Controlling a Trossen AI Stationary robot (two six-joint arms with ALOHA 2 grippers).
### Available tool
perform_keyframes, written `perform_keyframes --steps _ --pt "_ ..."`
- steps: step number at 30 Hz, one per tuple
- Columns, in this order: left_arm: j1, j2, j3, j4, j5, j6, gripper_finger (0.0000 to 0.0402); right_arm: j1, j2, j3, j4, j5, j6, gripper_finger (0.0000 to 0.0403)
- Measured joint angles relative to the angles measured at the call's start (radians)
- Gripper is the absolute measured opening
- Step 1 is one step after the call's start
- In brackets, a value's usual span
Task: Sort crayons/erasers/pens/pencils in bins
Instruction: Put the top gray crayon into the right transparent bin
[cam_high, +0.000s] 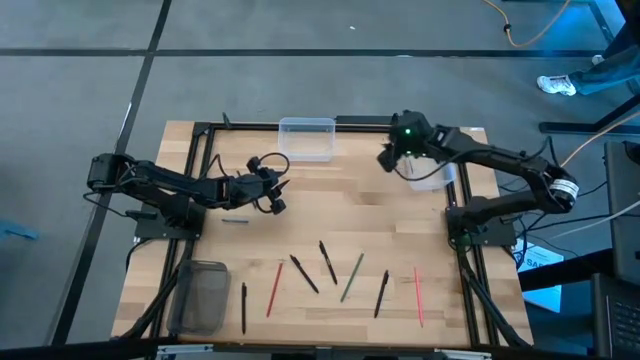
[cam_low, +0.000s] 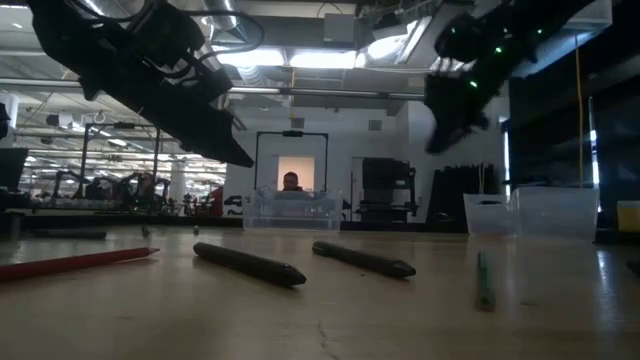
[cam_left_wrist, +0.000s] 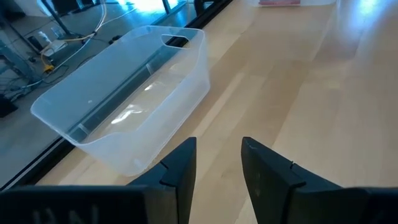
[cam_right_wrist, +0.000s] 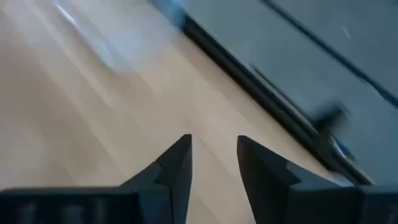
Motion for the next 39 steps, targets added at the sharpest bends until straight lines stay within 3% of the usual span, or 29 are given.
perform_keyframes --steps 11,23,30,39 --pt "0.004 -0.002 0.0 -0.055 -0.074 -0.082 0.012 0.225 0.345 0.053 0.471 -0.097 0.135 0.0132" --pt "0.053 -0.125 0.0 -0.333 -0.131 -0.284 0.012 0.374 0.763 0.528 0.436 -0.096 0.151 0.0132" --pt "0.022 -0.245 0.0 -0.547 -0.255 -0.395 0.012 0.393 0.956 0.803 0.285 -0.021 0.16 0.0132" --pt "0.017 -0.265 0.0 -0.621 -0.269 -0.417 0.012 0.393 1.137 1.058 0.184 -0.019 0.21 0.0132"
